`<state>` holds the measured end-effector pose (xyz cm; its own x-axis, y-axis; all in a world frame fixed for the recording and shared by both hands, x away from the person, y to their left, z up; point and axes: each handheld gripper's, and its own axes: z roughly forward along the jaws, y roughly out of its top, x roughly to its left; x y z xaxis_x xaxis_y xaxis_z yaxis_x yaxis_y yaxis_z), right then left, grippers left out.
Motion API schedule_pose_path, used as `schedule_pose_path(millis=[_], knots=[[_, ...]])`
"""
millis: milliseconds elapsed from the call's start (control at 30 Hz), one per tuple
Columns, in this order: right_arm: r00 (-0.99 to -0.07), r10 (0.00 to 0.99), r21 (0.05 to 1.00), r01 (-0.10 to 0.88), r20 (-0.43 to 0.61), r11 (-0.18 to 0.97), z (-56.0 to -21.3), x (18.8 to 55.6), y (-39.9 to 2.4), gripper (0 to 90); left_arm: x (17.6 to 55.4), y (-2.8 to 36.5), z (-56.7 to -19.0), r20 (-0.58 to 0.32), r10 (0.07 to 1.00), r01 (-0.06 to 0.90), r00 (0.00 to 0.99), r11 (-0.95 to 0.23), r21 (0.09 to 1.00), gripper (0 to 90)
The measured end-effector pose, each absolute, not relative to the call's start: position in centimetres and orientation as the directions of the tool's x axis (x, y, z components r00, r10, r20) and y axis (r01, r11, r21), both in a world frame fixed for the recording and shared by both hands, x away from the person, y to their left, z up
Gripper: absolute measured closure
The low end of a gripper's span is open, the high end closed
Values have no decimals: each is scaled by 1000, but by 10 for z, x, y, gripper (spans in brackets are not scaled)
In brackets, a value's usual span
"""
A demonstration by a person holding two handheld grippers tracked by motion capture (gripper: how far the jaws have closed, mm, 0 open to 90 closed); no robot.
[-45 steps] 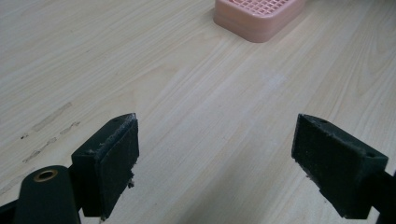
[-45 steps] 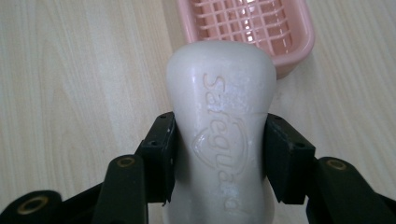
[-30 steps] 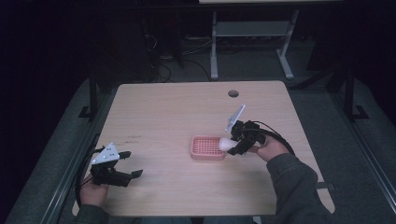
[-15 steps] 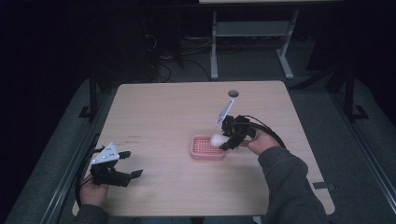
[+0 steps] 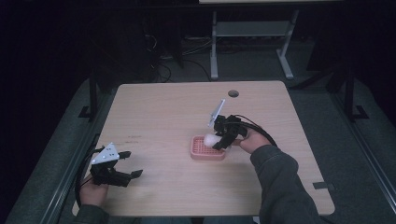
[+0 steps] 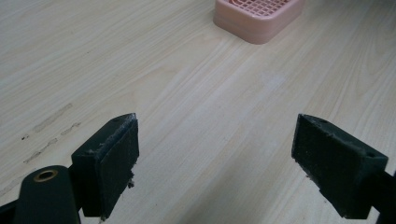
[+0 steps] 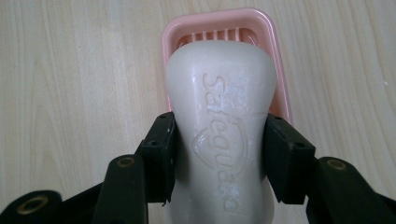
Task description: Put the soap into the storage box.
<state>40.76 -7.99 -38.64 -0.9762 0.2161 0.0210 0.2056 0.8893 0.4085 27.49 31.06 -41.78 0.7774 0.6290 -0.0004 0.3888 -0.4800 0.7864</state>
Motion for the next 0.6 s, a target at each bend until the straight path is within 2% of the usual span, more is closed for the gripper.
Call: schedule_pose_path(millis=[600], knots=[[-980, 195, 392, 193, 34, 900, -402, 417, -53, 490, 275, 311, -418, -2, 627, 387, 779, -478, 788, 148]])
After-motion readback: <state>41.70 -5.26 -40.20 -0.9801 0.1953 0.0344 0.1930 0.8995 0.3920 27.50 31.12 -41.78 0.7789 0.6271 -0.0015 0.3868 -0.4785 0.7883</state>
